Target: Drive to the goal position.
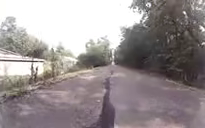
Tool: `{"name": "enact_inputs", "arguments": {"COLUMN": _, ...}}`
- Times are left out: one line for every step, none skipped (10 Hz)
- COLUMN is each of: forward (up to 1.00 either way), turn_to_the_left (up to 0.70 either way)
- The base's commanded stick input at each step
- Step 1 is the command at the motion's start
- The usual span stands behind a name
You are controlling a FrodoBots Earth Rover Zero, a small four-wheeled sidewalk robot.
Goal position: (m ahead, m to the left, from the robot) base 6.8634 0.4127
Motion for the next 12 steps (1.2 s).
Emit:
{"name": "enact_inputs", "arguments": {"forward": 0.7, "turn_to_the_left": 0.0}}
{"name": "enact_inputs", "arguments": {"forward": 0.7, "turn_to_the_left": 0.0}}
{"name": "enact_inputs", "arguments": {"forward": 0.7, "turn_to_the_left": 0.0}}
{"name": "enact_inputs", "arguments": {"forward": 0.7, "turn_to_the_left": 0.0}}
{"name": "enact_inputs", "arguments": {"forward": 0.7, "turn_to_the_left": 0.0}}
{"name": "enact_inputs", "arguments": {"forward": 0.7, "turn_to_the_left": 0.0}}
{"name": "enact_inputs", "arguments": {"forward": 0.7, "turn_to_the_left": -0.03}}
{"name": "enact_inputs", "arguments": {"forward": 0.7, "turn_to_the_left": -0.03}}
{"name": "enact_inputs", "arguments": {"forward": 0.7, "turn_to_the_left": -0.03}}
{"name": "enact_inputs", "arguments": {"forward": 0.7, "turn_to_the_left": -0.03}}
{"name": "enact_inputs", "arguments": {"forward": 0.7, "turn_to_the_left": -0.03}}
{"name": "enact_inputs", "arguments": {"forward": 0.7, "turn_to_the_left": -0.03}}
